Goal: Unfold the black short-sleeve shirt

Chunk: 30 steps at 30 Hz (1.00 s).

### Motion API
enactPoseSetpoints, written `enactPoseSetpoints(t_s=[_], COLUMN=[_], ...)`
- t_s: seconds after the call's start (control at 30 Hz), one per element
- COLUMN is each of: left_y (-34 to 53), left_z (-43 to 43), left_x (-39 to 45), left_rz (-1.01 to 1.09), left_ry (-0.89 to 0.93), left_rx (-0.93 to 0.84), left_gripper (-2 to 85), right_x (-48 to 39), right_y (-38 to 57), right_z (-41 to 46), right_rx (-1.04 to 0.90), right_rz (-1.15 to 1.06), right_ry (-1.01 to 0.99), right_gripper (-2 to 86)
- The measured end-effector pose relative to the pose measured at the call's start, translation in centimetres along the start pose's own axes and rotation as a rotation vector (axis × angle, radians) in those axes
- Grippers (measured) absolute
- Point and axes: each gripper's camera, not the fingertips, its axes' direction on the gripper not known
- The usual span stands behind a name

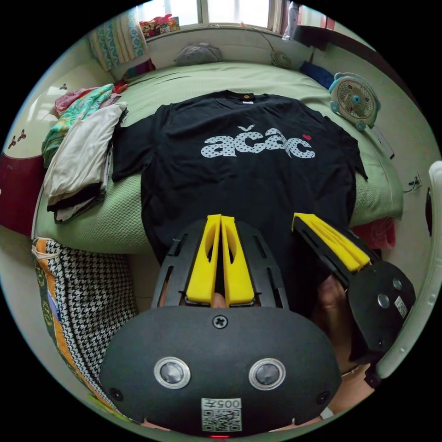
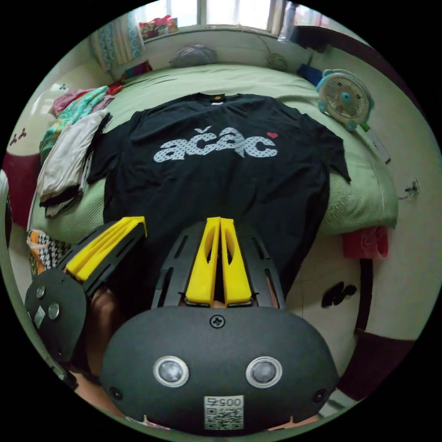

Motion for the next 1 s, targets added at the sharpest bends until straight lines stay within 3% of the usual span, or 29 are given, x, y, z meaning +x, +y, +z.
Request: enactPoseSetpoints(t_s=[1.0], left_y=[-1.8], left_z=[3.9], left_x=[-5.6], left_rz=[0.008], left_ry=[0.061], left_rx=[-0.046], left_gripper=[-0.7], right_x=[0.5], right_y=[-2.9], right_z=[4.3], right_rx=[-0.046], right_rz=[0.035], right_ry=[0.01], right_gripper=[-1.0])
